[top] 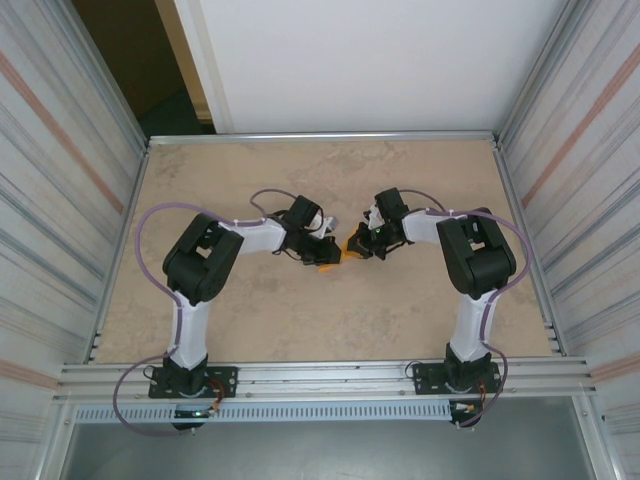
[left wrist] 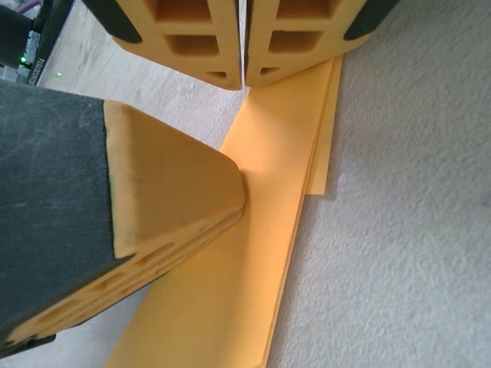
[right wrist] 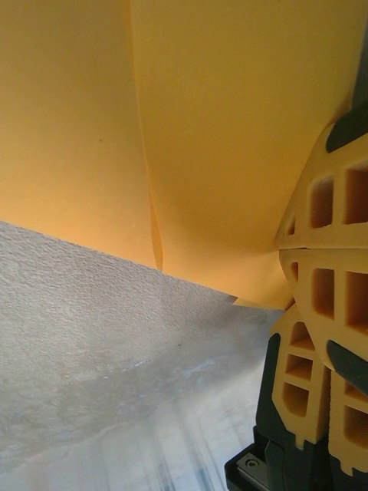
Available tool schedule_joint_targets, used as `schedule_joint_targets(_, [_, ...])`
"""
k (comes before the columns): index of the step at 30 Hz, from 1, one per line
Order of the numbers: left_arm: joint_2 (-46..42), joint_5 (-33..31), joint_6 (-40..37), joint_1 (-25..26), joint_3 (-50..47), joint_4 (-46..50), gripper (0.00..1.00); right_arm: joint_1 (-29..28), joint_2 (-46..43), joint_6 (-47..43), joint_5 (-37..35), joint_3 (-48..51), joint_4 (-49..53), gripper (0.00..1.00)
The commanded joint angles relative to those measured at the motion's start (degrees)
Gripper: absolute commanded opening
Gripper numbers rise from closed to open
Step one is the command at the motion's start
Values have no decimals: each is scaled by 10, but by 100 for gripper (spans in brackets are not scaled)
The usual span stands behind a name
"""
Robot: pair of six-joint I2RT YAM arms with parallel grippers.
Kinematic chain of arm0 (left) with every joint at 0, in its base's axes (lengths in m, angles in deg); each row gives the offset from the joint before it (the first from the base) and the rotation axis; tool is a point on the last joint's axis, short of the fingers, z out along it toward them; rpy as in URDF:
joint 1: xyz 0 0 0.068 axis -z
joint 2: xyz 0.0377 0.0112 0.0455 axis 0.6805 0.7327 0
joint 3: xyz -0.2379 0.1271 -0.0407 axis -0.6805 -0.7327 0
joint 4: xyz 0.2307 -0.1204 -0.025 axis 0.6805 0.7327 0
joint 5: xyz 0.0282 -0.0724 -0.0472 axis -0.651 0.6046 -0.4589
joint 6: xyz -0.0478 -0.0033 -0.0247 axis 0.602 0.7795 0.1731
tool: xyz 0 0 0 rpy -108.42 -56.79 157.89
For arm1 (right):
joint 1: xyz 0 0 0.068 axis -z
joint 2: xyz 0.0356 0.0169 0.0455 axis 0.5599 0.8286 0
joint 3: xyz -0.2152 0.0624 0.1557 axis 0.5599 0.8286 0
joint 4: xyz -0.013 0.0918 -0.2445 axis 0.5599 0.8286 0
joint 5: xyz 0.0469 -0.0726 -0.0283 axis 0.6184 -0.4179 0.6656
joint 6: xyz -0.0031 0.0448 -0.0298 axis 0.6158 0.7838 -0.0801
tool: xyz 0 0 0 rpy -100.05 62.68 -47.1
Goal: Fold a paper plane with a square sheet of paper (pick it up from the middle)
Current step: Fold the wing for the fifth time at the center of the table.
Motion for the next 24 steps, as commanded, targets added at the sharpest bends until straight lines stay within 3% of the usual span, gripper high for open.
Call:
schedule_joint_targets(1, [-3, 1, -10, -13, -36, 39, 11, 12, 53, -17, -121, 13, 88, 0])
schedule_joint_targets(7, [-41, 22, 0, -22, -96, 24, 11, 17, 63, -20, -133, 7, 105, 0])
schedule_joint_targets(14, [-102, 0, 13, -26, -176, 6, 11, 16, 67, -22, -134, 3, 110, 0])
schedule_joint_targets(24, [-166, -38, -31, -36, -135, 74, 12, 15, 37, -43, -90, -13, 105, 2])
